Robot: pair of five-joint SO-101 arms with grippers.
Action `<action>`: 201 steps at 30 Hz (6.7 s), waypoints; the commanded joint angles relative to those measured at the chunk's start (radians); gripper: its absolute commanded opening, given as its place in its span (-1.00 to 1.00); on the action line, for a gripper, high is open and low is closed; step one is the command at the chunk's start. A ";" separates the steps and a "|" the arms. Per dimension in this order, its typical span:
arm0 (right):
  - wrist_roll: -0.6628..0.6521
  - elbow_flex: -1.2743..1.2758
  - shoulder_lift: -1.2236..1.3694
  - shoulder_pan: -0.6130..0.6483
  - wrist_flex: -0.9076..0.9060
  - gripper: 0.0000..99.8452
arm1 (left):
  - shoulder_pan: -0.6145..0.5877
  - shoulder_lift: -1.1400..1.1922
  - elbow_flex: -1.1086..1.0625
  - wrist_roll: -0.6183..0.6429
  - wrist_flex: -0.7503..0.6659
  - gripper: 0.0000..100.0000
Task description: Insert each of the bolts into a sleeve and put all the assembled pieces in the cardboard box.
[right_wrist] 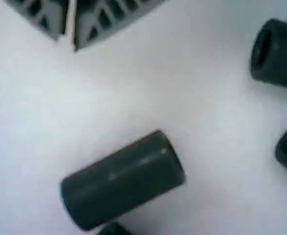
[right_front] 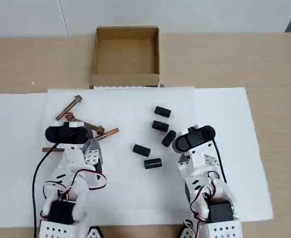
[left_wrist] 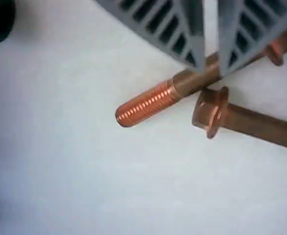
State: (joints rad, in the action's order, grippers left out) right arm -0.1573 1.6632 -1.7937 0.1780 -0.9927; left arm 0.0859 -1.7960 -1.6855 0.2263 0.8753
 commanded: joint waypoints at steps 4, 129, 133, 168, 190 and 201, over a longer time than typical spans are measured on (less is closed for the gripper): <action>0.009 -0.003 -0.016 -0.005 0.004 -0.99 | -0.006 -0.012 0.004 -0.005 0.005 -0.99; 0.104 -0.206 0.004 -0.058 -0.102 -0.99 | 0.044 0.841 1.035 -0.100 0.345 -0.99; 0.213 -0.367 0.099 -0.067 -0.185 -0.99 | 0.043 0.841 1.033 -0.100 0.347 -0.99; -0.140 -1.626 1.609 0.102 -0.642 -0.98 | -0.311 0.842 0.713 -0.381 0.345 -0.69; -0.548 -1.993 2.112 0.179 -0.679 -0.70 | -0.233 0.841 0.596 -0.454 0.267 -0.68; -0.608 -1.993 2.206 0.203 -0.576 -0.70 | -0.176 0.839 0.544 -0.451 0.267 -0.68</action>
State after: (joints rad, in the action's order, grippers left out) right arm -0.7419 -0.2869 0.4097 0.3744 -1.5957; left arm -0.0967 -0.9551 -1.1331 -0.2248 1.1607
